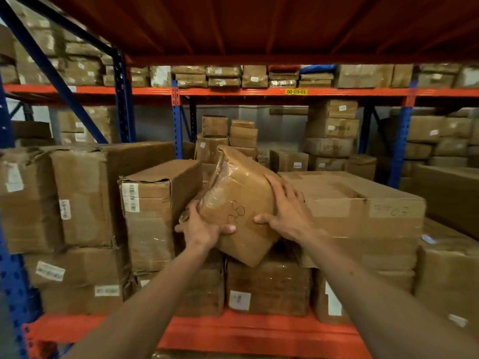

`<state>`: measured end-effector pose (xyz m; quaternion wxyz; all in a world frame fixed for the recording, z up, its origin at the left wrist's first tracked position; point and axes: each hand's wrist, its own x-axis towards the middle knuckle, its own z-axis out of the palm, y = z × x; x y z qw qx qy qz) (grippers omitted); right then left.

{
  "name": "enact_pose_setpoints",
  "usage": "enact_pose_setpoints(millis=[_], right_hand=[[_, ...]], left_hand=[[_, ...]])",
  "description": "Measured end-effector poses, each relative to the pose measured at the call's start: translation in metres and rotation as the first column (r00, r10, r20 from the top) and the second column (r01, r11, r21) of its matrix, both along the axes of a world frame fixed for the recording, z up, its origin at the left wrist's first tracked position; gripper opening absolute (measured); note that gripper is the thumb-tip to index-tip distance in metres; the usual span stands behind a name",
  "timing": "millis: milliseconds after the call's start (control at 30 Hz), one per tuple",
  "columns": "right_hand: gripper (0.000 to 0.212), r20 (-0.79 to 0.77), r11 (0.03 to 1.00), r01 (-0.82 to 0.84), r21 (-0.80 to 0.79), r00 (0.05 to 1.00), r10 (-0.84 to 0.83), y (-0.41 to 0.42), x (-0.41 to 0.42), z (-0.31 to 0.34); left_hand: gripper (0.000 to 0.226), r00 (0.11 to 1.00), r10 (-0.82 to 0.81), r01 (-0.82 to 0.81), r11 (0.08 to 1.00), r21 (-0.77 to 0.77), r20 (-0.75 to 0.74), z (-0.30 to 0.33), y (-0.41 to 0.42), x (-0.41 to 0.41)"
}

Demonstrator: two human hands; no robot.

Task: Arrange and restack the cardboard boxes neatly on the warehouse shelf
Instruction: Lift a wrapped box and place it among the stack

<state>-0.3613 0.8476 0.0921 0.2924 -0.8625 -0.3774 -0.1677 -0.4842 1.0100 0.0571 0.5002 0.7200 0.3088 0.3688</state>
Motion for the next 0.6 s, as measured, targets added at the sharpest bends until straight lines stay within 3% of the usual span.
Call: enact_pose_setpoints(millis=[300, 400, 500, 600], right_hand=[[0.11, -0.25, 0.929, 0.091, 0.358, 0.968, 0.001, -0.007, -0.011, -0.063], [0.109, -0.315, 0.963, 0.142, 0.228, 0.947, -0.065, -0.007, -0.009, -0.059], [0.124, -0.3, 0.971, 0.24, -0.014, 0.925, -0.233, -0.007, -0.006, -0.05], [0.145, -0.018, 0.913, 0.386, -0.13, 0.92, -0.391, -0.005, -0.013, -0.033]], left_hand=[[0.122, 0.978, 0.048, 0.045, 0.901, 0.432, -0.202, 0.035, -0.007, -0.005], [0.121, 0.957, 0.102, 0.06, 0.845, 0.532, -0.27, 0.04, -0.007, 0.001], [0.117, 0.936, 0.112, 0.131, 0.768, 0.627, -0.333, 0.041, -0.015, 0.011], [0.117, 0.927, 0.123, 0.157, 0.73, 0.665, -0.355, 0.041, -0.015, 0.019]])
